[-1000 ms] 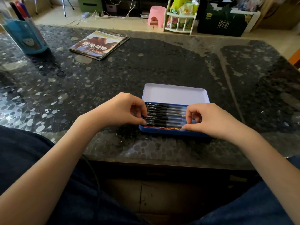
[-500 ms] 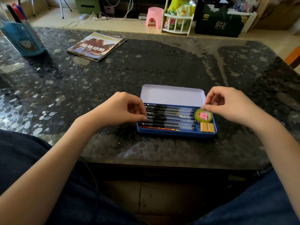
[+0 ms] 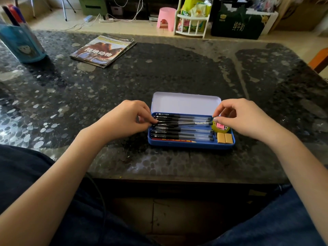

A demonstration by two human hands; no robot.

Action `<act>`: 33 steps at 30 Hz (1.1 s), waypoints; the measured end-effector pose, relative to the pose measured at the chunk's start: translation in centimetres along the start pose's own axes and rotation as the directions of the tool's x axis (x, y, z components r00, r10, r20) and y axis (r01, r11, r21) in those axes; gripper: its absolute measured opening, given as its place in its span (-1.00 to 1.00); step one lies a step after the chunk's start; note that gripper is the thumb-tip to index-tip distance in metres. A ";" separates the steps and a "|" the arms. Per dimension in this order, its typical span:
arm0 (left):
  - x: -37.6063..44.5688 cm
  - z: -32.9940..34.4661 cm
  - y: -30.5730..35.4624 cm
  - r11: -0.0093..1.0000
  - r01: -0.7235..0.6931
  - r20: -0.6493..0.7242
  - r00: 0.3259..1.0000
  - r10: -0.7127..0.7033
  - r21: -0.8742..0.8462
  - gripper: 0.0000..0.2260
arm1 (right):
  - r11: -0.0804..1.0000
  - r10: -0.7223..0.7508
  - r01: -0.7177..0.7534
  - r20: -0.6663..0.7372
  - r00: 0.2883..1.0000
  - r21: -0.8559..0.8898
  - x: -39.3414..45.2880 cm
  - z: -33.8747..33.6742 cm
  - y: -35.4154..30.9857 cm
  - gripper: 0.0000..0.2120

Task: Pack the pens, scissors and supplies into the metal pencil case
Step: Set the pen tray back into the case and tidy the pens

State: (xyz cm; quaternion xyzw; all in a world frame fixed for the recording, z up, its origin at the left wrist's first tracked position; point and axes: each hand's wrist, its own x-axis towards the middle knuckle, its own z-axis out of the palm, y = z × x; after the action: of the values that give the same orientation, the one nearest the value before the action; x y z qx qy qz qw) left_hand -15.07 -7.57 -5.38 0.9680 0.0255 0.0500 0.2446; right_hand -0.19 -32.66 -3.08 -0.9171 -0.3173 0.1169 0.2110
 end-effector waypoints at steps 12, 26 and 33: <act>0.2 0.2 0.2 0.999 0.047 -0.050 0.998 -0.047 -0.001 -0.97 | 0.981 -0.115 0.116 0.015 0.993 -0.155 -0.5 2.0 -1.5 -0.95; 0.4 0.5 0.3 0.990 0.137 -0.050 0.989 -0.136 0.017 -0.95 | 0.944 -0.063 0.051 -0.027 0.998 -0.326 -1.1 2.5 -2.7 -0.92; 0.4 0.7 0.4 0.986 0.167 -0.047 0.985 -0.167 -0.007 -0.93 | 0.952 -0.082 0.067 -0.037 0.996 -0.300 -1.2 2.4 -2.6 -0.95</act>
State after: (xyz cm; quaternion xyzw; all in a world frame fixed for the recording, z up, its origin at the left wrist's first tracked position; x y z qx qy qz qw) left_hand -14.62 -8.20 -5.74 0.9607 0.1122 0.0520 0.2485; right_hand -3.32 -30.83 -3.92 -0.9285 -0.3603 0.0372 0.0821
